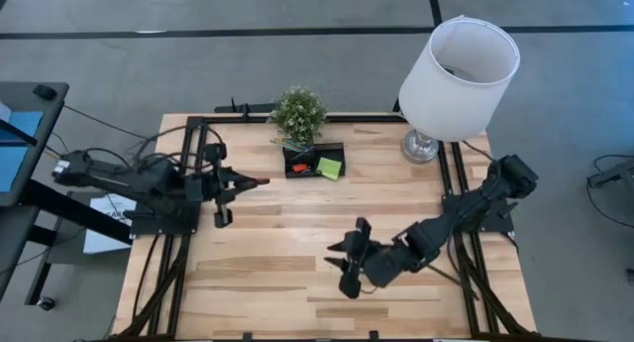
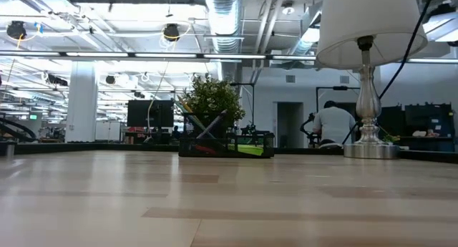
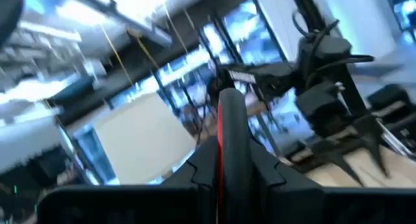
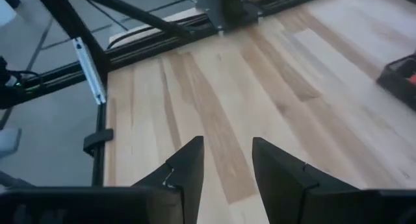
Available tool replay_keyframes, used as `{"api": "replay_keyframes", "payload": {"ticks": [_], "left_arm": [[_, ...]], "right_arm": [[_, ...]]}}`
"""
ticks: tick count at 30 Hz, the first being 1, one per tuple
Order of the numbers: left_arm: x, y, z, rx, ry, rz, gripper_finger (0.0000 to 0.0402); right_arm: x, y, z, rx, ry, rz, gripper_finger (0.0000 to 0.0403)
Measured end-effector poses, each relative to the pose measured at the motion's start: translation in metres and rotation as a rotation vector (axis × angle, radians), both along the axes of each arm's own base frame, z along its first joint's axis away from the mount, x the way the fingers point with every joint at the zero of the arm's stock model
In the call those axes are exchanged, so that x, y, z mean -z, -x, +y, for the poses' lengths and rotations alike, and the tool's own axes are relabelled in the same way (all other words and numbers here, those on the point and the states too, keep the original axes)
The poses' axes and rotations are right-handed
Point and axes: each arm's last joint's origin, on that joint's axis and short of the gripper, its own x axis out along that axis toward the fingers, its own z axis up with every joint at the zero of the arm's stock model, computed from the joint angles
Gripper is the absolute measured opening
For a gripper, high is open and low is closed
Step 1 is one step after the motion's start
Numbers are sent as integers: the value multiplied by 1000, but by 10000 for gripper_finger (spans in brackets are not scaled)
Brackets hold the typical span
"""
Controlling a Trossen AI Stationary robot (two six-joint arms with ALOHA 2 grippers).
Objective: Pick and place office supplies into organizer
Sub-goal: Put the black scissors into the black organizer
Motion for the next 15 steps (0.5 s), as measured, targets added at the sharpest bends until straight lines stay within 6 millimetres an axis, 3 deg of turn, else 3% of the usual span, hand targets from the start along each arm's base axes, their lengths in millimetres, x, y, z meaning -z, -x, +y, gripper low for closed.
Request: {"api": "replay_keyframes", "payload": {"ticks": [7, 11, 15], "left_arm": [[72, -5, 38, -67, 62, -166, 23], [81, 0, 60, -18, 68, -343, 23], [90, -11, 83, 33, 135, -340, 23]], "right_arm": [[16, -12, 5, 18, 18, -5, 123], [20, -16, 0, 30, 19, 5, 123], [20, -22, -10, 46, 18, 16, 122]]}}
